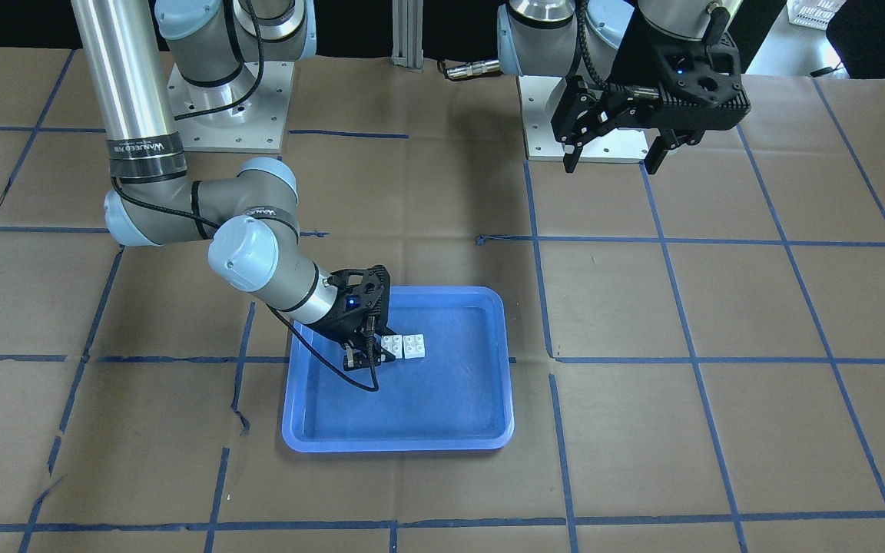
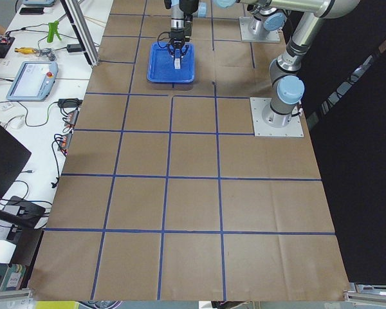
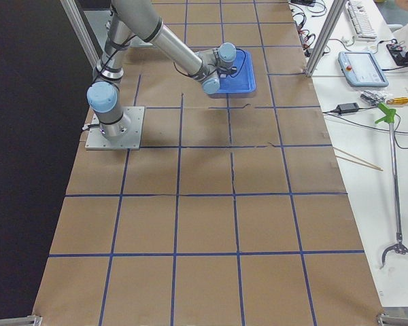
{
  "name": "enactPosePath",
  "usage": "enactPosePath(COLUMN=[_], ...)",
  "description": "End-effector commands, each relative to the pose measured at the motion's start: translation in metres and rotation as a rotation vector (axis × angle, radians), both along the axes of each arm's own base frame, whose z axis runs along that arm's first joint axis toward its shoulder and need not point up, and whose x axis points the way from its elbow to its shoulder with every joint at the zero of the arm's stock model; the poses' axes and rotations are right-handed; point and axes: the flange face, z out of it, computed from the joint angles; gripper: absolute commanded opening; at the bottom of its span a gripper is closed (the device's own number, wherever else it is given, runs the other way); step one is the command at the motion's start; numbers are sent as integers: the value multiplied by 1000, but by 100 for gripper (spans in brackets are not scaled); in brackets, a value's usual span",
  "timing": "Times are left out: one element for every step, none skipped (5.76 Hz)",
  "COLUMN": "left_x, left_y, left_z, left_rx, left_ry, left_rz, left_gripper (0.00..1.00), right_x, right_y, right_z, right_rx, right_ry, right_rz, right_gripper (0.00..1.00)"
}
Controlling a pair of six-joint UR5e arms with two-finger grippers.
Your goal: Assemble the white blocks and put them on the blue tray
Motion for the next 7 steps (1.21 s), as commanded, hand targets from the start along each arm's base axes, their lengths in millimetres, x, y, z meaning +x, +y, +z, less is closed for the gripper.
enactPosePath(left_x=[-1, -1, 0, -1, 0, -1, -1], left_y=[0, 0, 0, 0, 0, 0, 0], left_z=[0, 0, 0, 1, 1, 2, 1], left_rx=[-2, -3, -3, -5, -3, -6, -5], left_ry=[-4, -4, -2, -4, -4, -4, -4], left_rz=[-2, -2, -1, -2, -1, -1, -1], left_gripper=[99, 99, 99, 99, 99, 99, 99], right_x=[0, 0, 0, 0, 0, 0, 1], right_y=[0, -1, -1, 0, 0, -1, 0], right_z=[0, 0, 0, 0, 0, 0, 0], right_rx=[0, 1, 12, 14, 16, 14, 15], right_ry=[-2, -4, -3, -3, -3, -1, -1], right_rz=[-10, -13, -31, -33, -33, -33, -31], right_gripper=[32, 32, 32, 32, 32, 32, 32])
